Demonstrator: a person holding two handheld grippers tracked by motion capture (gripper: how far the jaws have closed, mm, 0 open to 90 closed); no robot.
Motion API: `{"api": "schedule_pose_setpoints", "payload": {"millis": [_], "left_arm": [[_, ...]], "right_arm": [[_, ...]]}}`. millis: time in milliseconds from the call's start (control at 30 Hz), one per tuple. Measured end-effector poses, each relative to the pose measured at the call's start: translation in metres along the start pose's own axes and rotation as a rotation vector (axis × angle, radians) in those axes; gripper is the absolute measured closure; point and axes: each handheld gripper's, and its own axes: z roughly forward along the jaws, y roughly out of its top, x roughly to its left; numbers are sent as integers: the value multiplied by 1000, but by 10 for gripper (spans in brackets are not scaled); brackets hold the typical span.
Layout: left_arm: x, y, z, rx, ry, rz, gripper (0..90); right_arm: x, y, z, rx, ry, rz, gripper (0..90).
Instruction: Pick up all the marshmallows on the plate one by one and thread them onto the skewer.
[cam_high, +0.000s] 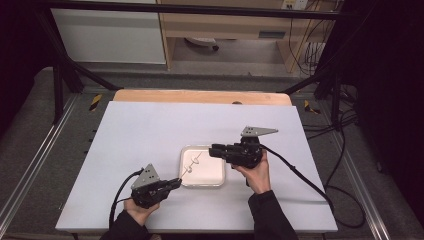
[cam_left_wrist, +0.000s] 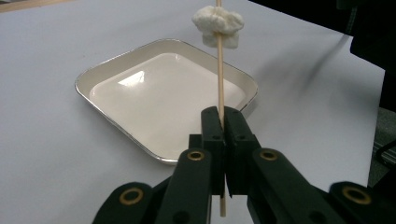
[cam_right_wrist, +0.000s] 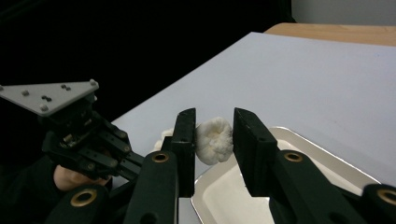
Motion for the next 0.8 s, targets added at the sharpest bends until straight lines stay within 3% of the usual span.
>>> {"api": "schedule_pose_setpoints", "payload": {"millis": [300, 800], "left_arm": [[-2, 0, 1, 0, -6, 11, 883], [-3, 1, 0, -3, -10, 13, 883]], "right_arm": [[-3, 3, 4, -49, 52, 59, 707], [-6, -3, 16, -41, 101, 102, 710]]}}
